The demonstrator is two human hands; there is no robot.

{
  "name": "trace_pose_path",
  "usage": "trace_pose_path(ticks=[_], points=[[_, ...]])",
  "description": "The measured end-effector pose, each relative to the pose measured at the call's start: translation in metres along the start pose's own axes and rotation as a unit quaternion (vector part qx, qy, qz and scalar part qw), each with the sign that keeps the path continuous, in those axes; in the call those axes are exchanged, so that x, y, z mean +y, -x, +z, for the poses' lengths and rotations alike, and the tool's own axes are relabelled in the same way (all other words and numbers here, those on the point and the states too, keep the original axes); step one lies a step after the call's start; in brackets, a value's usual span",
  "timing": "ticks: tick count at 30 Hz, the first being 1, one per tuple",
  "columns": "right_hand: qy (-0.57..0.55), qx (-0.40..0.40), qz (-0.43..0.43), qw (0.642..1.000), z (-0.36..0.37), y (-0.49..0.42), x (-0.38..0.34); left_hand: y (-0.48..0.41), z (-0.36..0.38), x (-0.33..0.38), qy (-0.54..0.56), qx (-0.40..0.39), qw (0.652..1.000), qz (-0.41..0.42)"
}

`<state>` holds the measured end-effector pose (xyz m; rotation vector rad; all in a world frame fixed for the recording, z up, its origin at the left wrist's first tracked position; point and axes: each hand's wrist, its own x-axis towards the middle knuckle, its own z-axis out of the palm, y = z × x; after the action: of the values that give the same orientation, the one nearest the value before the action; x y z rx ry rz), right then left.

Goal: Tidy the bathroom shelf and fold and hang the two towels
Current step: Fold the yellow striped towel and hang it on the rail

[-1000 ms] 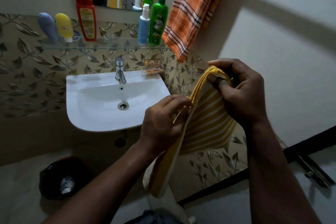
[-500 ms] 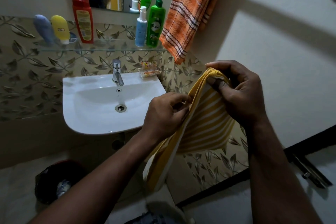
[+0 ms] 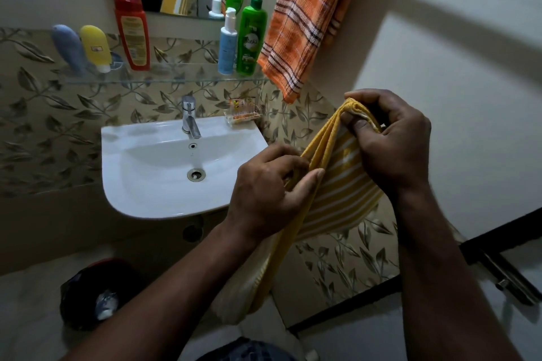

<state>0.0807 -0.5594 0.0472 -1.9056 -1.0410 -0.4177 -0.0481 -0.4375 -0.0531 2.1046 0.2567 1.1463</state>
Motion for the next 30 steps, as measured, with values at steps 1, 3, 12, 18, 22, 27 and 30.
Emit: trace_pose_path(ticks=[1,3,12,18,22,27,30], points=[[-0.001,0.000,0.000,1.000,0.001,0.000,-0.001,-0.001,0.000,0.000,-0.003,-0.002,1.000,-0.002],[0.000,-0.002,-0.003,1.000,0.002,-0.001,-0.004,-0.002,0.001,-0.003,-0.002,-0.003,1.000,-0.011],[0.026,-0.015,-0.022,0.999,0.005,-0.004,-0.014,0.000,-0.002,-0.011,0.013,0.003,1.000,-0.017],[0.050,-0.008,-0.044,0.998,0.008,-0.005,-0.022,0.002,-0.001,-0.004,0.026,0.002,0.999,-0.022],[0.052,-0.008,-0.049,0.997,0.008,-0.004,-0.024,-0.002,0.002,0.002,-0.031,0.008,0.998,-0.053],[0.054,-0.015,-0.056,0.997,0.008,-0.001,-0.028,-0.009,-0.005,-0.002,-0.039,0.024,0.997,-0.055],[0.040,-0.032,-0.055,0.997,0.004,-0.002,-0.029,-0.011,-0.012,-0.010,0.003,-0.003,0.998,-0.067]])
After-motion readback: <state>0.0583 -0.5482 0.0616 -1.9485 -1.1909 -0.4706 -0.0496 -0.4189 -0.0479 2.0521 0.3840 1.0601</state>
